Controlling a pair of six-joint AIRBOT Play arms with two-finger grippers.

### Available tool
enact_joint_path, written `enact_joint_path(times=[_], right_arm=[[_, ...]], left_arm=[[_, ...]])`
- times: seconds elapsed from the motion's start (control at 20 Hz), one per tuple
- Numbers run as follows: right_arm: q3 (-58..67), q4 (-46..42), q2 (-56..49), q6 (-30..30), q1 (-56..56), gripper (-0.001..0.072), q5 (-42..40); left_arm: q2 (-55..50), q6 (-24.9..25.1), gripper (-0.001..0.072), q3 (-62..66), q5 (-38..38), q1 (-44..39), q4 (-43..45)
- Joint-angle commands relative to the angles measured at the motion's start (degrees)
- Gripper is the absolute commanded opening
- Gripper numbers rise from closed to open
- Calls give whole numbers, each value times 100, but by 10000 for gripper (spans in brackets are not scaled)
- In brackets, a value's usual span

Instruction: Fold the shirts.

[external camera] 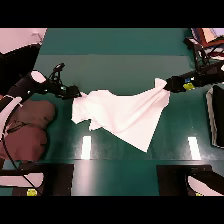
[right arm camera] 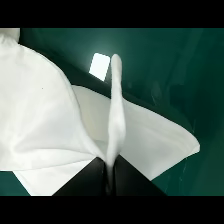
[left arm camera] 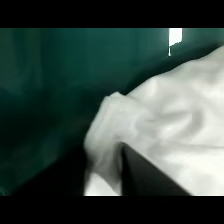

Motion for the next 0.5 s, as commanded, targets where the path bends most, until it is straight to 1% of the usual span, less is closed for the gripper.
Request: enact_joint_path(times=[0.0,0.1,0.2,0.3,0.45], right_arm=[[0,-7,2,-2,-2,22,-15],[138,-87,2,-9,-4,22,-15],[621,-422,9,-11,-9,22,70],[1366,-651,13,-31,-81,22,221],[2839,-658,13,-70,-372,22,656]], left_arm=[[-22,131,28,376,-284,22,-197],[249,129,26,761,-400,22,-131],[804,127,26,1228,-393,22,96],[1513,127,26,1808,-417,22,417],[2594,127,26,2752,-409,22,813]])
